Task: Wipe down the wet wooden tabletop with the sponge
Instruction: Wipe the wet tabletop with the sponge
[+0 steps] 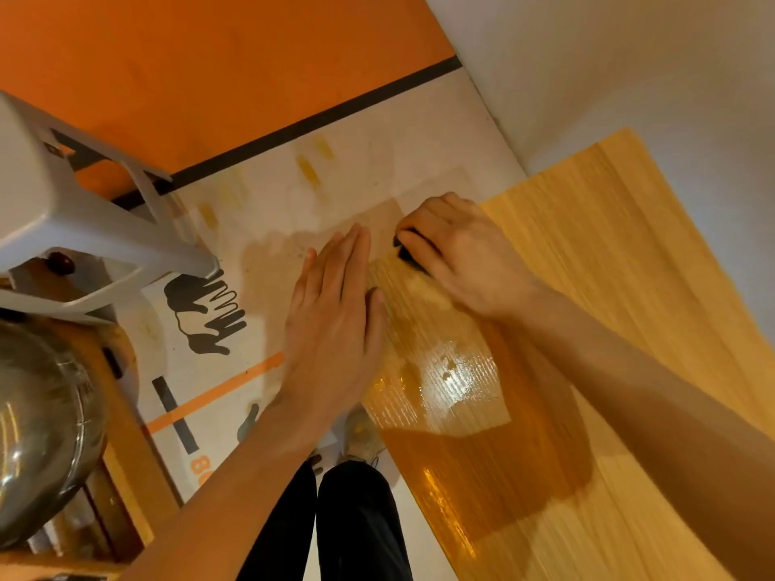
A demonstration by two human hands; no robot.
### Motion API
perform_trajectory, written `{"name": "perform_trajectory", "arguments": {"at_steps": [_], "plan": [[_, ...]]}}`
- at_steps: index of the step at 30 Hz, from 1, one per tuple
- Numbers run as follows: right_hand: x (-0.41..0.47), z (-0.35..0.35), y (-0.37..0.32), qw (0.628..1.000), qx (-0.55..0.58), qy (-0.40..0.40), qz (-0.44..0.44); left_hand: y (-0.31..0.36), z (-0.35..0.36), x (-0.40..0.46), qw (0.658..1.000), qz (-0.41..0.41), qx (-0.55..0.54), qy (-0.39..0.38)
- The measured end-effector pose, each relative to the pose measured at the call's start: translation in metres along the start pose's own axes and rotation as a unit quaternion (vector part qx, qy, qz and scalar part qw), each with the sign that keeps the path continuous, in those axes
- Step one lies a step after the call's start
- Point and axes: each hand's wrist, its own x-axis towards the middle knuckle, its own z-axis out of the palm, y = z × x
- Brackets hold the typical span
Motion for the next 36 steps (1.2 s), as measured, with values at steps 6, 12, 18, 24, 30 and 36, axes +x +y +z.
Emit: {"name": "perform_trajectory", "arguments": {"at_steps": [6,12,18,24,30,36], "plan": [[0.002,-0.032,0.055,0.986,-0.033,0.028,0.161,-0.014,-0.005,-0.02,0.998,-0.031,-0.046,0.006],[0.017,0.015,-0.047,0.998,-0.016,-0.017,0.057,-0.013,-0.007,-0.034,0.995,-0.063,-0.08,0.016],[0.004,-0.018,0.022,0.998,0.014,-0.027,0.063,-0.02,-0.007,-0.037,0.996,-0.044,-0.073,0.005],[-0.001,0.004,-0.008,0.985,0.002,0.068,0.16,-0.021,-0.001,-0.051,0.994,-0.06,-0.083,0.025],[-0.003,0.025,-0.05,0.998,0.058,-0.004,-0.032,-0.017,0.003,-0.049,0.991,-0.071,-0.11,0.018],[-0.047,-0.009,0.019,0.974,0.066,0.118,0.185,-0.017,0.004,-0.049,0.99,-0.069,-0.124,0.02]]}}
